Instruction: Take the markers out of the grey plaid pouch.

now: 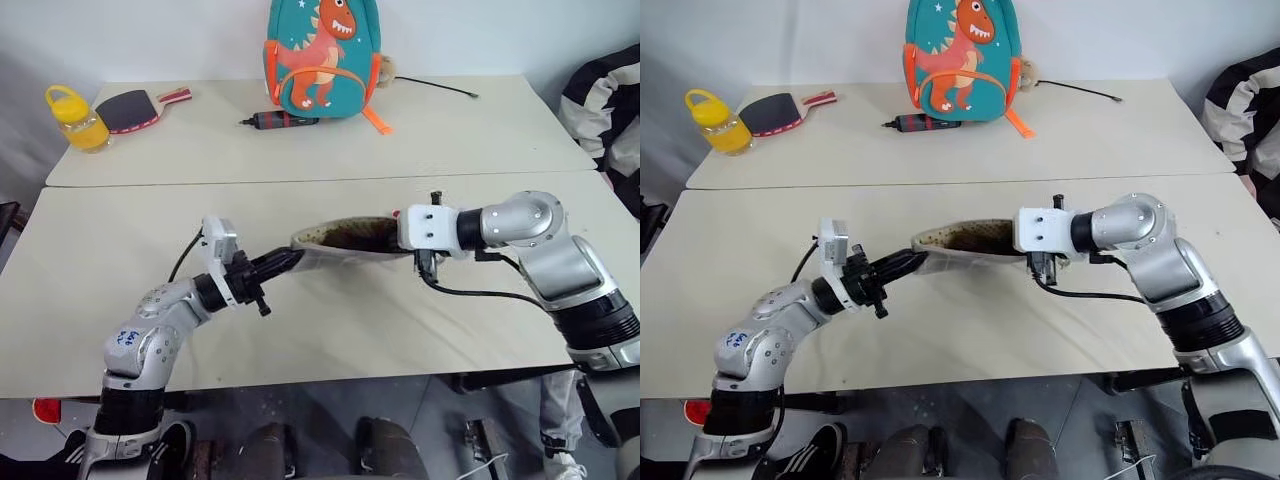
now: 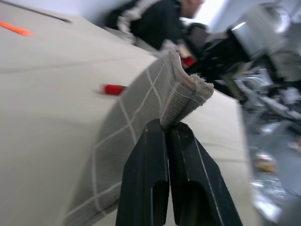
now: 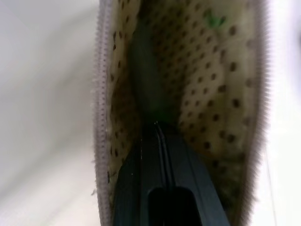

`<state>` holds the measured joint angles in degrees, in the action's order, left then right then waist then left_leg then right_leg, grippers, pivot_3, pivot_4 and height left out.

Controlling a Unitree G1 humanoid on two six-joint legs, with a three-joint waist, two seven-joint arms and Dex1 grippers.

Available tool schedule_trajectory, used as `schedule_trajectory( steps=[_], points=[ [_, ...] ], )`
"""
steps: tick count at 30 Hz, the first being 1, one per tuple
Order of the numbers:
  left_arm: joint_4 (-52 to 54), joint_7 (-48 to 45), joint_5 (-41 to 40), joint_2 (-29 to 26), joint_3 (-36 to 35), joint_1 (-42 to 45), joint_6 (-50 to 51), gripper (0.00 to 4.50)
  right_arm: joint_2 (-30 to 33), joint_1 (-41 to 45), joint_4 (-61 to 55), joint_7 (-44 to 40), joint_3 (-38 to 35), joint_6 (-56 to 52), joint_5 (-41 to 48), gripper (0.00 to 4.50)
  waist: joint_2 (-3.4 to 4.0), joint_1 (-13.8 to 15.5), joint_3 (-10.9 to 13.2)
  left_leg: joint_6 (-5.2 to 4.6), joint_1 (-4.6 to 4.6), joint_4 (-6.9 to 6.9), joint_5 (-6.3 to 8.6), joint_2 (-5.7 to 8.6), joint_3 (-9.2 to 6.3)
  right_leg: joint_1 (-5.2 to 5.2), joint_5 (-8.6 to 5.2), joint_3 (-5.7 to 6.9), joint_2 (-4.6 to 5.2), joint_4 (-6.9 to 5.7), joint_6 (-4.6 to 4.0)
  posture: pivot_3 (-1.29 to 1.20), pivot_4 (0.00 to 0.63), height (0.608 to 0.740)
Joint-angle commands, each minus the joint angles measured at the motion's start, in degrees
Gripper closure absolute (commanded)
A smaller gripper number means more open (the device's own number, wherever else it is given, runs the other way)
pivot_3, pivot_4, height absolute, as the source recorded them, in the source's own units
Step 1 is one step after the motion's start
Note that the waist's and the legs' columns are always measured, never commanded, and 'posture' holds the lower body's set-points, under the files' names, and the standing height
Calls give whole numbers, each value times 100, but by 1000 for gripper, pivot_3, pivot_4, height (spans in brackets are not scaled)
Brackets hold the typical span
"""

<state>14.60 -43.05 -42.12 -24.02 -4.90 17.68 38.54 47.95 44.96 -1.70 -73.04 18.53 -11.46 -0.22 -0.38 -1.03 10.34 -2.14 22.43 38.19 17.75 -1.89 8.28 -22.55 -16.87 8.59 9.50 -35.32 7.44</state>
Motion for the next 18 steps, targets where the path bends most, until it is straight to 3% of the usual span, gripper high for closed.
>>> schedule_trajectory(
  steps=[1,4,7,12,18],
  points=[
    [377,-125,-386,-71,142,2,382,4500,192,424,-700,-705,-45,-804,440,4474,0,-5,0,0,-1,0,0,-1,0,0,0,0,0,0,0,0,150,740],
    [353,-40,-602,-12,86,50,613,4500,347,651,-953,-1125,153,-1169,392,4474,0,-37,0,1,-2,2,0,-4,-2,1,0,0,-2,-2,-1,0,150,740],
    [208,169,-806,91,-66,108,818,4500,97,928,-915,-1044,262,-1570,389,4474,0,-42,0,1,-3,4,0,-3,-3,3,0,-1,-1,-2,-1,0,150,740],
    [51,-78,-59,-63,344,-274,251,4500,46,620,-589,-790,828,-1183,-314,4474,0,-30,0,1,-2,2,0,0,-2,2,0,0,-1,-2,-1,0,150,740],
    [63,-101,211,6,523,-434,-76,4500,-218,431,-214,-406,905,-917,-620,4474,0,-34,0,2,-1,3,0,0,1,5,0,1,-2,12,-1,0,150,740]
  ],
)
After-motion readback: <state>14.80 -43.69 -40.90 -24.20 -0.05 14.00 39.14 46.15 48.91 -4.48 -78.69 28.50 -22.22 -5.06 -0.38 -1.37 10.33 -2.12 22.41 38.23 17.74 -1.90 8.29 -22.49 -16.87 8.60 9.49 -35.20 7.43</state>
